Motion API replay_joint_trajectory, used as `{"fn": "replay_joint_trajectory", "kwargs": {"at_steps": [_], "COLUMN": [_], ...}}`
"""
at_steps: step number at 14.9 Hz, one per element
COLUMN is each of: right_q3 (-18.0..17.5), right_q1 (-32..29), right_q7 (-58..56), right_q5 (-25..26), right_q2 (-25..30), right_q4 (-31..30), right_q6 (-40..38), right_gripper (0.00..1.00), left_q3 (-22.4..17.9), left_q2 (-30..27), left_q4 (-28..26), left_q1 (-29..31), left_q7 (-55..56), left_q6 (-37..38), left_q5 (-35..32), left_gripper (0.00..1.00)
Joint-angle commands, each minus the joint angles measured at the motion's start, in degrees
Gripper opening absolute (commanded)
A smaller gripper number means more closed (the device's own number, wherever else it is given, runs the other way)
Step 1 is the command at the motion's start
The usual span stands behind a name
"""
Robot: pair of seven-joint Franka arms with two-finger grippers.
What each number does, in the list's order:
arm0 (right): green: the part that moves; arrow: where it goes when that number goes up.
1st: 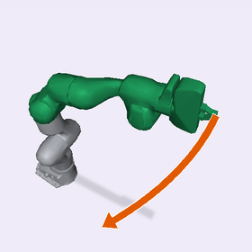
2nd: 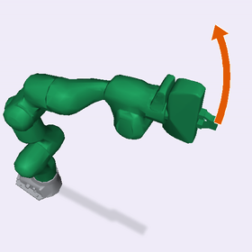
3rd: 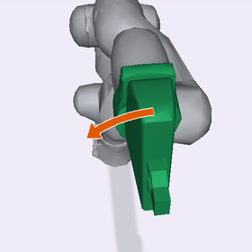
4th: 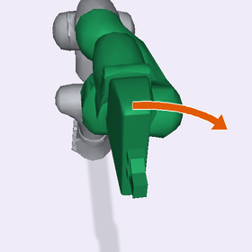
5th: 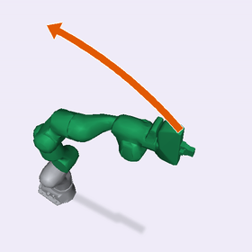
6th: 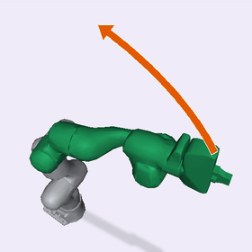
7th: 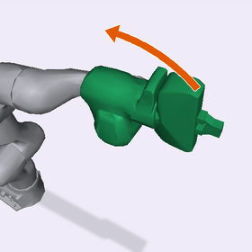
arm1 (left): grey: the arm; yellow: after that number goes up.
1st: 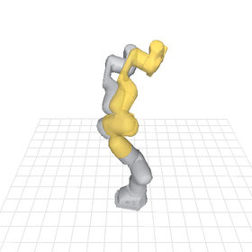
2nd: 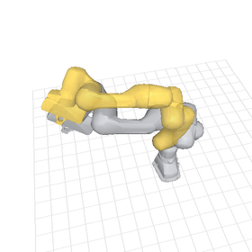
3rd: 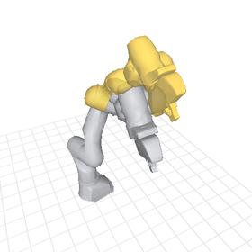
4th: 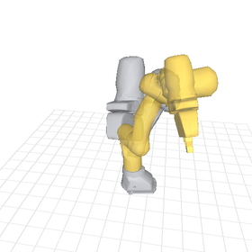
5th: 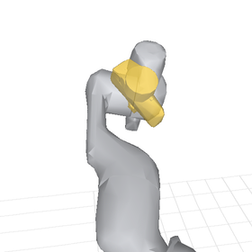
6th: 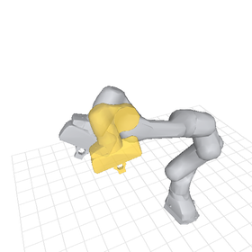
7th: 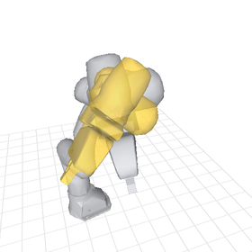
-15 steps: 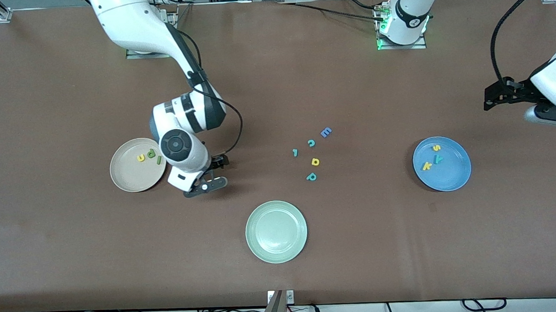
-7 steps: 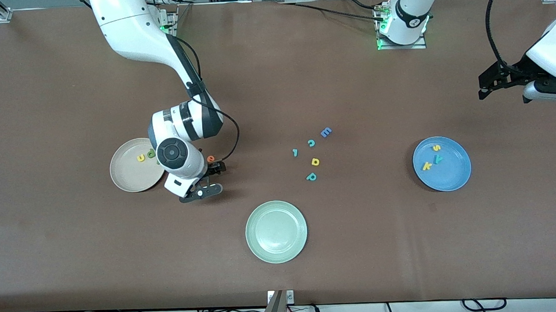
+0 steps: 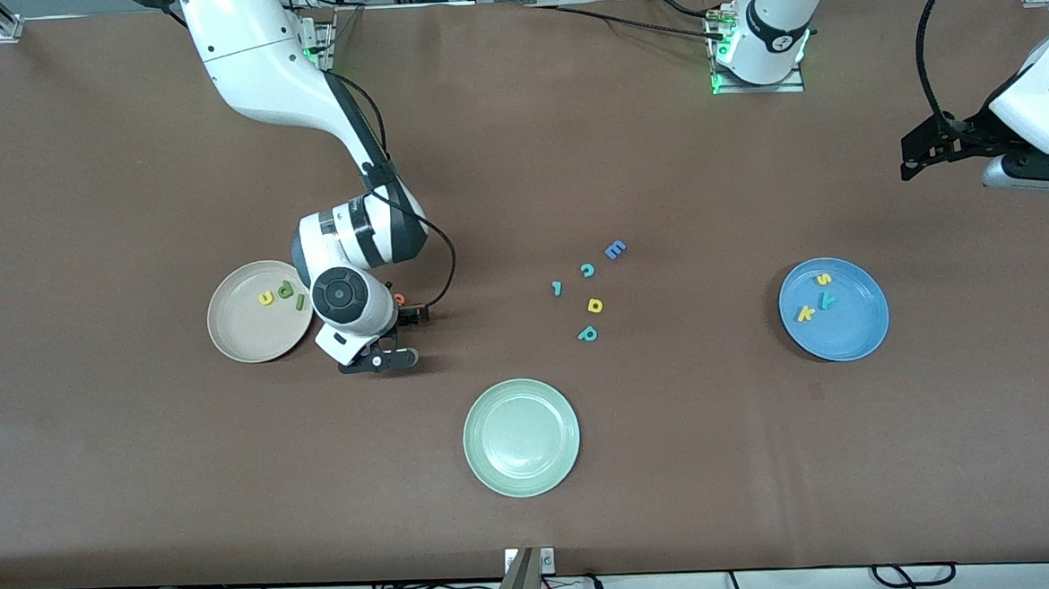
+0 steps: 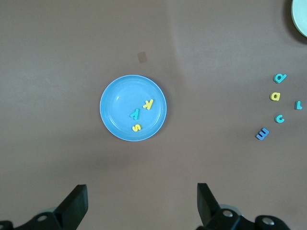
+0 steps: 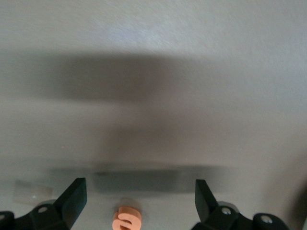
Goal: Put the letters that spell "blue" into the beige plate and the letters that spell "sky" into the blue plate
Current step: 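Grasp the orange e with the right gripper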
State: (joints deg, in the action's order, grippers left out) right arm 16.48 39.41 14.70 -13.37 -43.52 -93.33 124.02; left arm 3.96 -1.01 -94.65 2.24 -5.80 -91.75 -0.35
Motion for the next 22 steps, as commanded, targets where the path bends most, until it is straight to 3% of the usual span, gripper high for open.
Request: {"fn": "replay_joint_trajectory", "kwargs": {"at_steps": [1, 8, 19, 22], "right_q3": [0.05, -0.04, -0.22, -0.13], "right_q1": [0.66, 1.81, 2.33, 3.47], "right_q7": [3.32, 5.34, 5.52, 5.96], "right_q5": [-1.05, -1.05, -2.54, -5.61], "right_q2": [3.62, 5.64, 5.2, 5.29], "right_q4": [-3.17, -5.28, -10.55, -10.55], "right_q6": [-1.93, -2.38, 5.35, 5.53], "right_gripper": [1.0, 1.0, 1.0, 0.99], "left_q3": [-0.09, -0.09, 0.17, -0.18], "left_q2": [0.57, 0.57, 0.48, 0.48], "left_q4": [1.22, 1.31, 1.31, 1.31], "left_q1": [-0.13, -0.13, -0.13, -0.05], "left_q7": [0.35, 0.44, 0.44, 0.01], "left_q6": [0.78, 0.87, 0.52, 0.43], "left_q5": [0.88, 1.06, 1.41, 1.41], "left_gripper": [1.0, 1.0, 1.0, 1.0]}}
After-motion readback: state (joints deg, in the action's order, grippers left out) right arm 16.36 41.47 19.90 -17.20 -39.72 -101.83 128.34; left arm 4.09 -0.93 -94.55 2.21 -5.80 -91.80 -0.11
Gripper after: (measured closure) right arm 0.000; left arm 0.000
